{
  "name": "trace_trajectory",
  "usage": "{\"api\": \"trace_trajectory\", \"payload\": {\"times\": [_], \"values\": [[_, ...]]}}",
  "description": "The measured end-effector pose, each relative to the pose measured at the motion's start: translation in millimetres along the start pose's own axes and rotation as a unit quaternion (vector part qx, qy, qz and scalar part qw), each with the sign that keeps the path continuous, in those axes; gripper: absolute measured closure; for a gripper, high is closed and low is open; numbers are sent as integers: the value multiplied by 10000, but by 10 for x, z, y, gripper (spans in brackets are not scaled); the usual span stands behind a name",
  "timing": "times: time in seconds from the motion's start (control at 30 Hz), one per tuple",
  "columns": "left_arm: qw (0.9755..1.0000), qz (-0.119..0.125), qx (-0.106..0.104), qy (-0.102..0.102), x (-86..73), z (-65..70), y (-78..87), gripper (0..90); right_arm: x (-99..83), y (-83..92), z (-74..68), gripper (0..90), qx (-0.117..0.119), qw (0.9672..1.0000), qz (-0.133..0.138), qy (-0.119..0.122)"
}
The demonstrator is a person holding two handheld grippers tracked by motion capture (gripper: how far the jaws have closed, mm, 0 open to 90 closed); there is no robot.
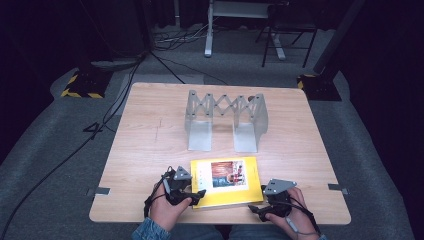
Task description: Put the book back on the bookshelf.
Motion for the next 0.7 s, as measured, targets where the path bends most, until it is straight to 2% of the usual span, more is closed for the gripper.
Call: {"api": "trace_trajectory", "payload": {"times": [0.13, 0.17, 0.2, 0.3, 0.33, 0.37, 0.4, 0.43, 0.53, 0.57, 0.67, 0.7], "values": [[9999, 64, 36, -108, 33, 22, 52, 437, 1, -1, 0, 177, -15, 10000, 13, -13], [9998, 142, 3, -109, 51, 32, 71, 517, 0, -1, -2, 177, -21, 10000, 23, -26], [9997, 204, -59, -108, 69, 45, 100, 517, 0, -1, -2, 177, -21, 10000, 23, -26], [9990, 392, -218, -18, 126, 79, 181, 643, 1, -3, -2, 177, -34, 10000, 37, -38], [9986, 445, -276, -8, 142, 86, 201, 696, 1, -3, -2, 177, -33, 10000, 34, -39], [9977, 501, -461, 29, 163, 117, 236, 793, 5, -6, -3, 175, -48, 10000, 21, -61], [9977, 501, -461, 29, 163, 117, 236, 827, 6, -7, -3, 173, -50, 10000, 13, -65], [9973, 496, -547, 39, 172, 142, 256, 844, 9, -9, -5, 171, -61, 10000, 17, -67], [9972, 471, -586, -50, 191, 184, 288, 872, 8, -9, -7, 172, -74, 9999, 36, -83], [9965, 526, -648, -68, 221, 206, 319, 875, 2, 7, 5, 209, -84, 9999, 58, -52], [9957, 603, -699, -88, 261, 231, 356, 878, -7, 52, 27, 235, -182, 9998, 25, 27], [9956, 621, -688, -122, 278, 236, 368, 878, 33, 127, 41, 280, -290, 9994, 195, 43]]}}
Point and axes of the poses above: each handheld gripper's, and its own axes: y roughly backward along the jaws, x roughly out of its top, z roughly to its right, the point moved 10 cm from there along -y, roughly forward along the jaws, and after that the axes turned 2 degrees about y, right-handed, at the moved point
